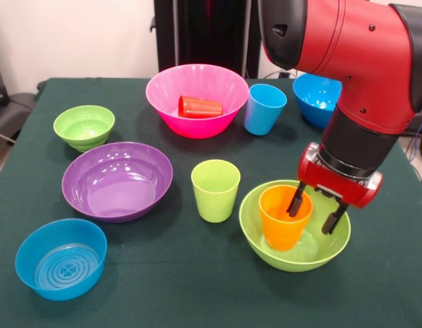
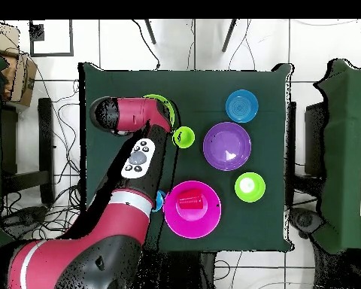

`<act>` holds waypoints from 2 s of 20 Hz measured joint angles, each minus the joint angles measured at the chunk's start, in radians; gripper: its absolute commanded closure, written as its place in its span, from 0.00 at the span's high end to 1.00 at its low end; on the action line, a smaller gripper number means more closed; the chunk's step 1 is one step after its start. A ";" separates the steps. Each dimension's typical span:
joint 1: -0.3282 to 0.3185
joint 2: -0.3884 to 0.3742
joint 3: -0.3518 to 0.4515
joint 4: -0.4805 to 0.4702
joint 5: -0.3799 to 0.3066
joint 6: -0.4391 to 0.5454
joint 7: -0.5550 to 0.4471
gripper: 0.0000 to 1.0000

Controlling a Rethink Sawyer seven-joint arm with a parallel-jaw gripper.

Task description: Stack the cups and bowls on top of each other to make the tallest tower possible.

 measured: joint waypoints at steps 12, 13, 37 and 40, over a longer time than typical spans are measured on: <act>-0.004 -0.001 0.000 -0.007 -0.001 0.075 0.000 1.00; -0.005 -0.001 0.000 -0.008 -0.001 0.076 0.000 1.00; -0.024 -0.043 0.000 -0.100 -0.007 0.233 0.000 1.00; -0.033 -0.064 0.000 -0.099 -0.008 0.256 0.000 1.00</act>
